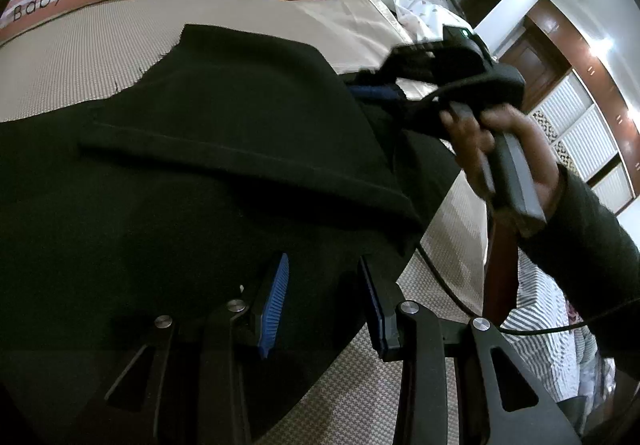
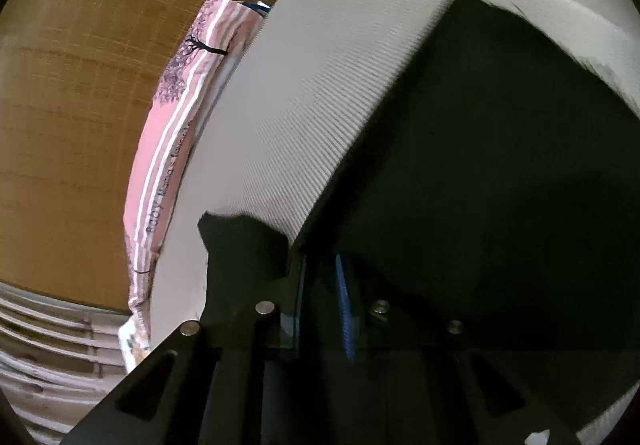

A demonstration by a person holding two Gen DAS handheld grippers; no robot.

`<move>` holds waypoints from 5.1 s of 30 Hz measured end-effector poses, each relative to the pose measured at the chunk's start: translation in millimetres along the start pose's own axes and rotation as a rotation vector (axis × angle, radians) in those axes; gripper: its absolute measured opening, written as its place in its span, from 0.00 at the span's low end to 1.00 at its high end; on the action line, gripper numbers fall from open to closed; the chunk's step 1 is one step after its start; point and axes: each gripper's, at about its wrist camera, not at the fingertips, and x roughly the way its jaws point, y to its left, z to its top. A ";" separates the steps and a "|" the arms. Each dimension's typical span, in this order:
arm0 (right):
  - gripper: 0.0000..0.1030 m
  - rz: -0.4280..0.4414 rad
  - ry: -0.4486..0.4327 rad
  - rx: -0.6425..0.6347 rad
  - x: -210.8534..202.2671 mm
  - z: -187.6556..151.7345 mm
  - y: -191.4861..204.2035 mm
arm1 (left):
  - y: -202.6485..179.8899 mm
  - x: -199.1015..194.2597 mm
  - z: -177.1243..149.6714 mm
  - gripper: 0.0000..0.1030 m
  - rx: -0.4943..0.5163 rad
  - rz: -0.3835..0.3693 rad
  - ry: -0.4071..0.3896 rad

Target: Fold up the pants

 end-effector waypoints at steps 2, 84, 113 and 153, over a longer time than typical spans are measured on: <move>0.15 -0.024 -0.017 -0.006 -1.4 9.0 6.4 | 2.3 -0.8 -1.3 0.36 -0.010 -0.010 0.001; 0.26 -0.640 -0.355 -0.217 -169.3 -85.1 -34.1 | 109.7 -156.3 -84.2 0.46 -0.353 0.427 -0.189; 0.10 0.009 0.571 -1.133 170.8 -225.5 294.5 | 130.8 -197.9 -127.7 0.52 -0.385 0.389 -0.190; 0.44 -0.190 0.011 -0.356 -71.7 -158.5 33.2 | 98.6 -203.8 -104.2 0.55 -0.298 0.500 -0.160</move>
